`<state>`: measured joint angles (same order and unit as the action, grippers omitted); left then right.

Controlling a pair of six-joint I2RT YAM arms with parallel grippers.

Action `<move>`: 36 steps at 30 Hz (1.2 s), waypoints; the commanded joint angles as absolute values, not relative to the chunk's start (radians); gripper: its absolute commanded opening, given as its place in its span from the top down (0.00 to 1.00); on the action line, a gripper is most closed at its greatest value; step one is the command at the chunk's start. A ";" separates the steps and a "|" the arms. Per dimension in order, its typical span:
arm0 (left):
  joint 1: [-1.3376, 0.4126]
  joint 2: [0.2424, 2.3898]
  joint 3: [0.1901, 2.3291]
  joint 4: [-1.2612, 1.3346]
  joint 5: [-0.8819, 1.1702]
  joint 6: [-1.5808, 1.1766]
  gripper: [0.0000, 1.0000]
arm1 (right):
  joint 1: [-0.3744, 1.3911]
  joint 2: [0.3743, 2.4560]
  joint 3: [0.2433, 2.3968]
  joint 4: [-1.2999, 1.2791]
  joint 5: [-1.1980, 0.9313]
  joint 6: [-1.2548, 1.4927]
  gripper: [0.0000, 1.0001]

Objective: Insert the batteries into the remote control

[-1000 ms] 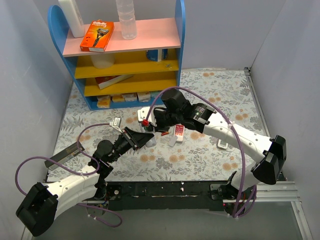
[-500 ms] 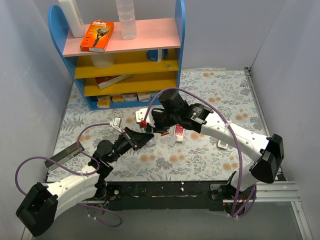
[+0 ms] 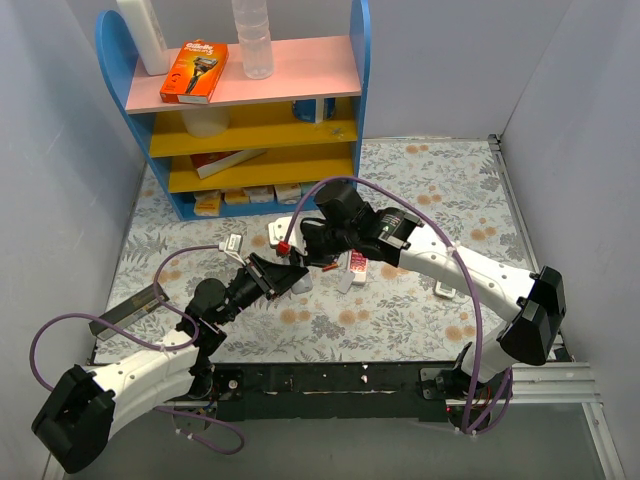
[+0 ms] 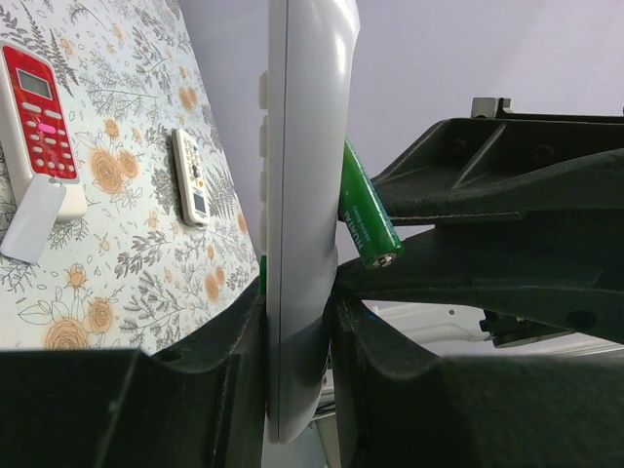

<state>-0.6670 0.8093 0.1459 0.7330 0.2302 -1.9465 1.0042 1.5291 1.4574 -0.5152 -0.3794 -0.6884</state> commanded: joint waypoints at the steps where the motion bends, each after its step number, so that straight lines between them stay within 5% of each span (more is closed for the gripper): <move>1: -0.670 0.773 0.186 0.758 0.255 -1.930 1.00 | 1.009 1.537 1.500 -0.482 -0.341 -0.664 0.66; 36: -0.670 0.776 0.181 0.801 0.290 -1.910 1.00 | 0.976 1.559 1.514 -0.476 -0.238 -0.462 0.66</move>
<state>-0.6624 0.7795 0.1459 0.6849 0.2100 -1.9411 0.9977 1.5318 1.4654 -0.5060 -0.2646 -0.4713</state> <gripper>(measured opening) 0.241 0.345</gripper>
